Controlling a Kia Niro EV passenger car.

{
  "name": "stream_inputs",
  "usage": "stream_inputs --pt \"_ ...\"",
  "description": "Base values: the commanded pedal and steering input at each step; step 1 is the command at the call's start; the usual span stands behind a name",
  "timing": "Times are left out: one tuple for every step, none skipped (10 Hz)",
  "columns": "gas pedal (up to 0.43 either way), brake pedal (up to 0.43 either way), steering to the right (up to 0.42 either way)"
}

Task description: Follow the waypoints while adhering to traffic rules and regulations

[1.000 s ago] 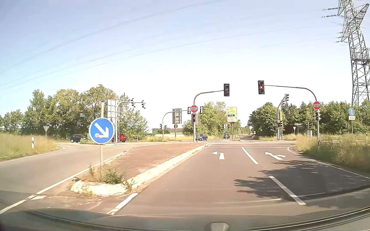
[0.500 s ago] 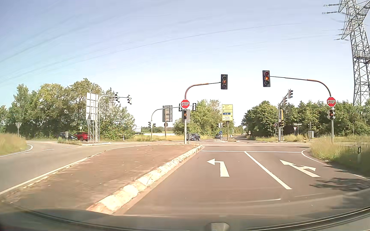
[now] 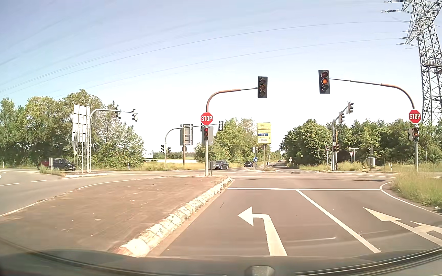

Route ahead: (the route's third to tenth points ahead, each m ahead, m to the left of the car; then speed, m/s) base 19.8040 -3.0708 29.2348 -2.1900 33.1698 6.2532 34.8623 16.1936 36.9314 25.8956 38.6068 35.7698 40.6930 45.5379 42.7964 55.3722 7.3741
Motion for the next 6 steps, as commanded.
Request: stream_inputs --pt "0.0 0.335 0.045" --pt "0.0 0.341 0.046" --pt "0.0 0.341 0.046" --pt "0.0 0.341 0.046" --pt "0.0 0.341 0.046" --pt "0.0 0.348 0.045"
